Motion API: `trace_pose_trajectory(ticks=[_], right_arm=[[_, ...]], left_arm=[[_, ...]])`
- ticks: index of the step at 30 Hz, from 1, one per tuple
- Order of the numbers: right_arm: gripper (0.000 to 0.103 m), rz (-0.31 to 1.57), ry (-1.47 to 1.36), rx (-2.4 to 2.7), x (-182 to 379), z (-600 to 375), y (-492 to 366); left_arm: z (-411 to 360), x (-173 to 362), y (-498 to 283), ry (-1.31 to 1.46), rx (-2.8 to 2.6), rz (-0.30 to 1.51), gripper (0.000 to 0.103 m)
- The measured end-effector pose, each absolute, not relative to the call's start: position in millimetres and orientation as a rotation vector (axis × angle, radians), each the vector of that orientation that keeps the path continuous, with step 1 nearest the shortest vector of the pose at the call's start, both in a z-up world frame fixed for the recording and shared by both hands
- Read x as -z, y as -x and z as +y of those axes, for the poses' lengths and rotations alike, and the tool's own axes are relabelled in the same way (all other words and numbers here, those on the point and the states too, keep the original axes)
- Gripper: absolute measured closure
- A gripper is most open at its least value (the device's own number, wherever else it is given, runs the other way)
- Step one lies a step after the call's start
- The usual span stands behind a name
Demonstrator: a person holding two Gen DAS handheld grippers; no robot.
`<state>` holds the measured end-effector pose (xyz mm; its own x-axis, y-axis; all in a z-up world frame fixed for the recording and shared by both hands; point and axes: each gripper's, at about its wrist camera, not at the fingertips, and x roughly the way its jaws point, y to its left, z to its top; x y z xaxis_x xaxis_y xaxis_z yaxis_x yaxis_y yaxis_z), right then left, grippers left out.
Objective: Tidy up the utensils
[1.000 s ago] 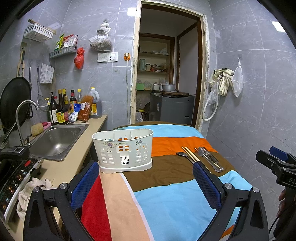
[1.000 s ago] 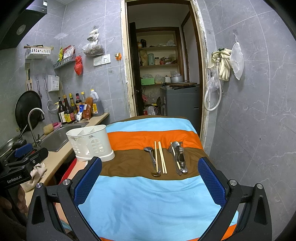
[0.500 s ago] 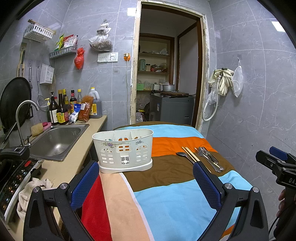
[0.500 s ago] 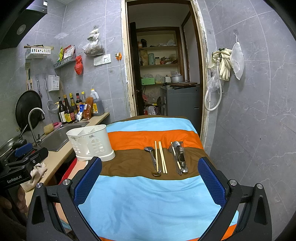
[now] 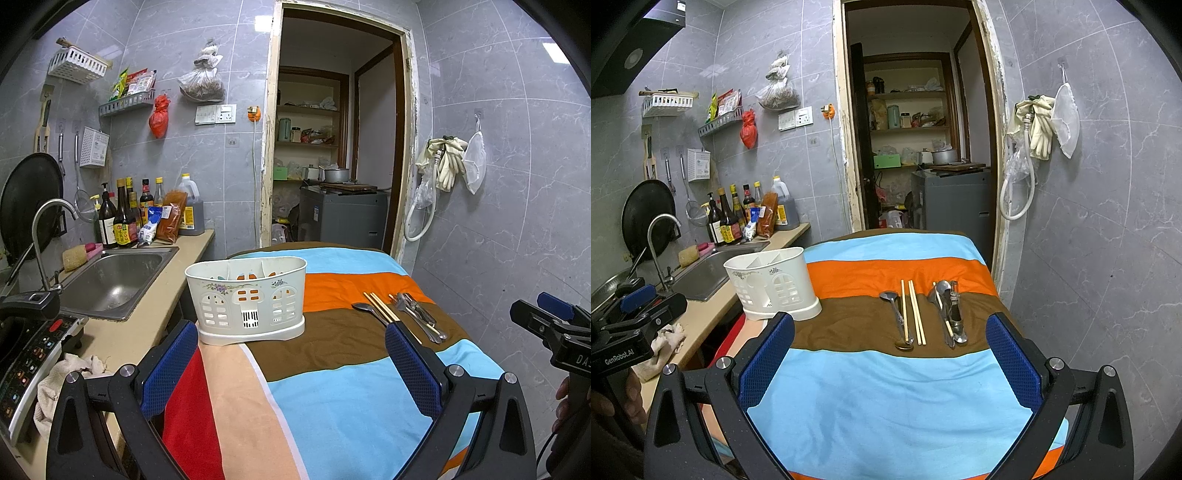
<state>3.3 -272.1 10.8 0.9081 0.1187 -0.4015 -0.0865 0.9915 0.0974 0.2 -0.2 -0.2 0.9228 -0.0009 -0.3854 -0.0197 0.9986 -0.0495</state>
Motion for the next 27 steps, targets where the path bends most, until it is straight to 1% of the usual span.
trace_pose_trajectory(ticks=[27], right_arm=[[0.001,0.42,-0.079,-0.104,-8.5,-271.9,-4.9]], left_arm=[[0.0,0.1,-0.1,0.052,-0.01,0.395,0.001]])
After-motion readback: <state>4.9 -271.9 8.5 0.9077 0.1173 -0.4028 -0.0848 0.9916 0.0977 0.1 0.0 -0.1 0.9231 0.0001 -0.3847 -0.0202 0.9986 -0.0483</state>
